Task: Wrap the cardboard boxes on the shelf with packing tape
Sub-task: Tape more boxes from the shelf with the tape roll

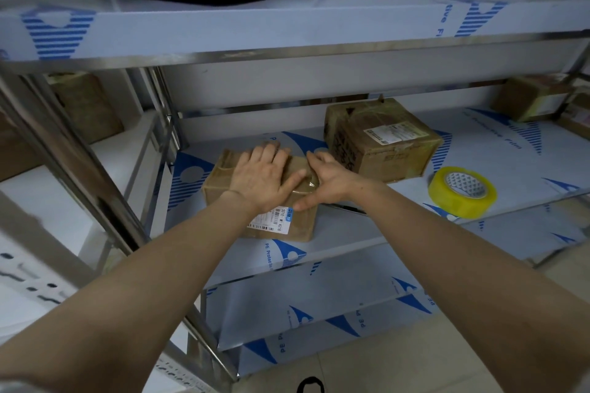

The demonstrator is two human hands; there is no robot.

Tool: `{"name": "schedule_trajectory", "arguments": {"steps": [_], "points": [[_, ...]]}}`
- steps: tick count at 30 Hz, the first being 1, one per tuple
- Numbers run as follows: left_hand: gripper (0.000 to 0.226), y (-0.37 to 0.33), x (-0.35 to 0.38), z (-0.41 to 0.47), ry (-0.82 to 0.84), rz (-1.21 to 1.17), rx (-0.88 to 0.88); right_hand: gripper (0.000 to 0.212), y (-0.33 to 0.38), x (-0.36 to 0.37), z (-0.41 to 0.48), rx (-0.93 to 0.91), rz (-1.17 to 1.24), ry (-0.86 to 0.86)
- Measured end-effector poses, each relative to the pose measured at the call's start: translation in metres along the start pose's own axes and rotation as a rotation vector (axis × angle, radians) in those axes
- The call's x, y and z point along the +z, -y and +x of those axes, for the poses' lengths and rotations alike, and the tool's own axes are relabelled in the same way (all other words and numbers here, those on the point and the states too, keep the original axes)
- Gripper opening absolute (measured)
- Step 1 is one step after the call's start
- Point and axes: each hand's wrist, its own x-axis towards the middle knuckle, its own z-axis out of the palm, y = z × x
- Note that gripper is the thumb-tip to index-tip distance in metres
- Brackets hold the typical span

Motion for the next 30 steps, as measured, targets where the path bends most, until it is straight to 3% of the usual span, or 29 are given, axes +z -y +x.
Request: {"name": "schedule_trajectory", "arguments": {"steps": [4,6,11,16,20,30], "points": [[0.079,0.000,-0.004,0.007,0.280,-0.037,0.041,0.127,-0.005,0.006,-0.004,-0.032,0.077,0.015],[0.080,0.001,-0.009,0.009,0.317,-0.017,0.045,0.126,-0.010,0.006,-0.008,-0.030,0.179,-0.009],[0.071,-0.018,-0.021,0.022,0.188,-0.037,0.050,0.083,-0.044,-0.007,-0.017,0.050,0.524,-0.273],[0.056,-0.065,-0.026,0.043,0.052,-0.129,0.093,0.036,-0.104,-0.018,-0.030,0.212,0.451,-0.520],[0.044,-0.097,-0.022,0.056,0.062,-0.185,0.127,0.035,-0.146,-0.024,-0.043,0.356,0.328,-0.553],[0.032,-0.152,0.000,0.065,0.204,-0.145,0.139,0.068,-0.232,-0.028,-0.073,0.563,-0.065,-0.377]]}}
